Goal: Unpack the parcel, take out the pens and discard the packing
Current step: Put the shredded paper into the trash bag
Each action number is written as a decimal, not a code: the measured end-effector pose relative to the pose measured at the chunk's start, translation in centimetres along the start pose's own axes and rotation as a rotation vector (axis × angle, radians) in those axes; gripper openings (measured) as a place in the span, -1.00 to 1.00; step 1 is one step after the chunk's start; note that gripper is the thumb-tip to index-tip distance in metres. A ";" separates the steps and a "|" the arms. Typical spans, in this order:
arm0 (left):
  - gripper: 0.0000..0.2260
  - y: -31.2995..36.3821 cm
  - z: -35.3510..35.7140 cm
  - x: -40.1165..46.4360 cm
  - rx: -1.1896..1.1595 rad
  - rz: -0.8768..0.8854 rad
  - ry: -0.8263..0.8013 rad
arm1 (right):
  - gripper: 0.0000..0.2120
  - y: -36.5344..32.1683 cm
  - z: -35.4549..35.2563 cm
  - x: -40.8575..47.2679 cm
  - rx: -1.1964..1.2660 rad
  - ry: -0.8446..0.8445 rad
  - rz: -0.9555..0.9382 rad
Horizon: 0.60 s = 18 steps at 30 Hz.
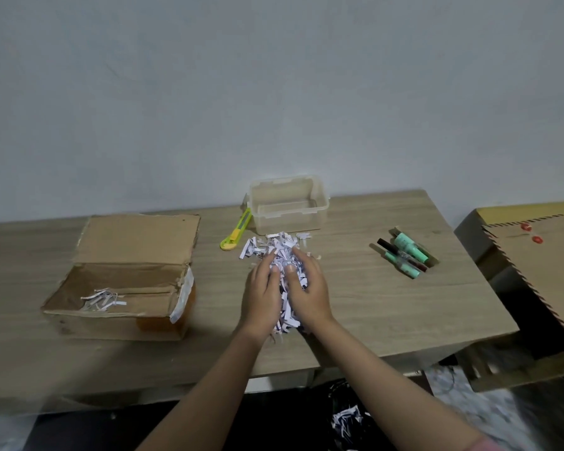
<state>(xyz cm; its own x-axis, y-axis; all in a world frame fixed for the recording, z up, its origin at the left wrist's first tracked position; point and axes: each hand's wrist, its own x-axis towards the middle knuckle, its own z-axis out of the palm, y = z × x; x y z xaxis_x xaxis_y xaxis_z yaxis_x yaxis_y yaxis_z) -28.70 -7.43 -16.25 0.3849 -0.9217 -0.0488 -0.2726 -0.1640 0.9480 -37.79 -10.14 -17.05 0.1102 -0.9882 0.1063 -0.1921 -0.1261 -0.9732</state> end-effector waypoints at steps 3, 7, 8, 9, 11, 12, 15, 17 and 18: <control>-0.57 0.0 0.4 -0.3 -0.081 -0.024 0.016 | -0.65 -0.5 0.4 -0.4 0.082 0.097 -0.005; -0.61 0.7 0.6 -0.9 -0.146 -0.013 0.005 | -0.67 -1.4 0.3 -0.8 0.163 0.179 0.021; -0.63 1.4 0.5 -1.3 -0.151 -0.005 -0.002 | -0.67 -1.6 0.1 -1.0 0.165 0.198 0.024; -0.65 2.1 0.5 -1.7 -0.164 0.007 -0.005 | -0.68 -2.0 -0.1 -1.2 0.162 0.222 0.025; -0.70 3.8 0.5 -2.5 -0.246 0.030 -0.013 | -0.71 -2.8 -0.7 -1.7 0.165 0.281 0.028; -0.71 4.6 0.6 -3.1 -0.261 0.049 -0.017 | -0.74 -3.4 -1.1 -2.2 0.173 0.317 0.024; -0.72 6.2 1.5 -4.9 -0.347 0.090 -0.070 | -0.78 -5.3 -2.8 -3.9 0.162 0.425 0.015; -0.74 6.8 2.2 -6.5 -0.416 0.101 -0.116 | -0.78 -6.4 -4.2 -5.7 0.148 0.479 0.008; -0.75 7.1 2.5 -7.5 -0.436 0.107 -0.140 | -0.79 -6.8 -4.9 -6.6 0.136 0.510 0.004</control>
<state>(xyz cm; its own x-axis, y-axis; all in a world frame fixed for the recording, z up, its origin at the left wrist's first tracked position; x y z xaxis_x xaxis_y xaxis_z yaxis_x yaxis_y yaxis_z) -35.69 -2.59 -9.93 0.2441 -0.9688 0.0433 0.1027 0.0702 0.9922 -41.95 -3.18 -10.13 -0.3851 -0.9097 0.1555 -0.0592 -0.1438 -0.9878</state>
